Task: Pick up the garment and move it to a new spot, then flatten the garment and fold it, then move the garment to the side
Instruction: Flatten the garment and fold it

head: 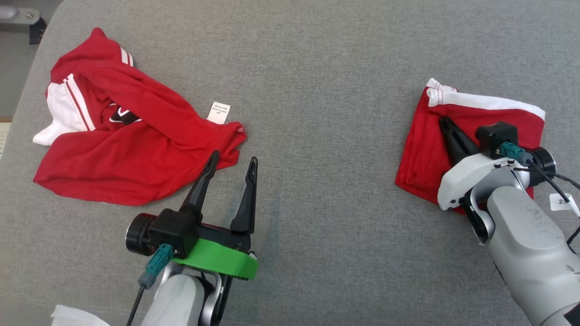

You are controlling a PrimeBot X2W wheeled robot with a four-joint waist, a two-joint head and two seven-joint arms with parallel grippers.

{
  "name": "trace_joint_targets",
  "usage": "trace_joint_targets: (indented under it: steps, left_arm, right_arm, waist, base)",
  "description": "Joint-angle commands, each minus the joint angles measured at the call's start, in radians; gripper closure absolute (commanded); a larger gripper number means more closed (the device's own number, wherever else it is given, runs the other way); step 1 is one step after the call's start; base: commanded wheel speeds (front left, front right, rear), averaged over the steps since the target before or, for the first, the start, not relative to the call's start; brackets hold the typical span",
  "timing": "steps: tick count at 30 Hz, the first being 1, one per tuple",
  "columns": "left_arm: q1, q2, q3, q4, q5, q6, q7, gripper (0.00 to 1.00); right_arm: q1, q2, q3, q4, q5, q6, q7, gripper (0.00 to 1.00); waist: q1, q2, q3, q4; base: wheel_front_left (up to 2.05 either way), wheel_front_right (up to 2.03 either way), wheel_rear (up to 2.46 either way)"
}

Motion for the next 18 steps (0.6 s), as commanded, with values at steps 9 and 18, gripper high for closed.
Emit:
trace_joint_targets:
  steps: [9, 18]
  left_arm:
    - [0.009, 0.004, 0.035, 0.006, 0.003, -0.002, 0.0, 0.0]
    - [0.06, 0.004, 0.087, -0.003, 0.001, 0.0, 0.0, 0.0]
  right_arm:
    - [0.063, -0.004, -0.021, -0.178, 0.036, 0.0, 0.002, 1.0]
    - [0.234, 0.009, -0.139, -0.372, 0.019, 0.0, 0.002, 1.0]
  waist:
    - [0.0, 0.0, -0.087, -0.088]
    - [0.0, 0.0, -0.18, -0.179]
  base:
    - [0.0, 0.0, 0.0]
    - [0.0, 0.0, 0.0]
